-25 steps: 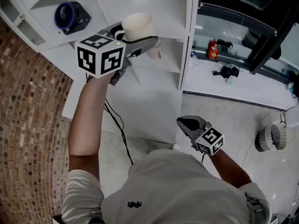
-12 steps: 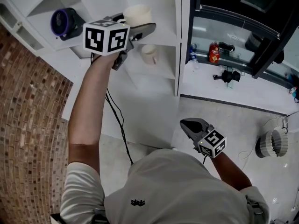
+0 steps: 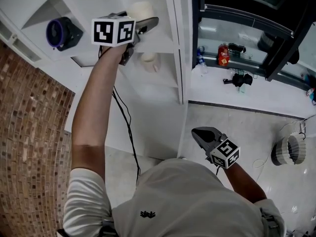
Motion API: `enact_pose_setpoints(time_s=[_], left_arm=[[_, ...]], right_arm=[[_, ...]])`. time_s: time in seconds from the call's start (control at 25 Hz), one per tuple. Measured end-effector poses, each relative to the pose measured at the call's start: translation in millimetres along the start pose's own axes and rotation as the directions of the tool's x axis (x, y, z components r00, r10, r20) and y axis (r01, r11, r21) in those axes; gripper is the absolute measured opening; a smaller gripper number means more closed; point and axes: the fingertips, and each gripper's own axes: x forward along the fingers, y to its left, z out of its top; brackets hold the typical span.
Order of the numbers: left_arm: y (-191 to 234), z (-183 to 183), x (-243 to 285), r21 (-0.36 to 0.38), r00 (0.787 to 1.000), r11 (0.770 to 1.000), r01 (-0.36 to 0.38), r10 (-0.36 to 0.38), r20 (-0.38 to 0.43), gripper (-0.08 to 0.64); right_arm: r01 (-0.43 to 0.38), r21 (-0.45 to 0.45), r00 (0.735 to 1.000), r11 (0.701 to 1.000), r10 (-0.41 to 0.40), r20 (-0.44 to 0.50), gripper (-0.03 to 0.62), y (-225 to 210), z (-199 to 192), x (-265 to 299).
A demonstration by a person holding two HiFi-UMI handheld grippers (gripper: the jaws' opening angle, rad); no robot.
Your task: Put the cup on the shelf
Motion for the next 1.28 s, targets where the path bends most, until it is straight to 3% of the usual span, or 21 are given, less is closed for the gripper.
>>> enact_pose_setpoints(time_s=[0.4, 0.84, 1.28], left_arm=[[16.7, 0.9, 37.1, -0.023, 0.999, 0.999, -0.049, 0.049, -0.019, 0.431], [26.6, -11.4, 44.1, -0.07, 0.994, 0.996, -0.058, 0.052, -0.094, 0.437], [25.6, -13.6, 30.7, -0.049, 0.997, 0.997, -0.059, 0.057, -0.05, 0.48]], right_arm=[[0.018, 0.007, 1.0, 1.0, -0.018, -0.005, 0.012, -16.8, -3.2, -12.5], [0.019, 0.009, 1.0, 1.0, -0.019, -0.002, 0.012, -18.3, -3.3, -10.0], [0.005, 0.005, 1.0, 1.0, -0.005, -0.014, 0.012, -7.6, -5.3, -1.8]])
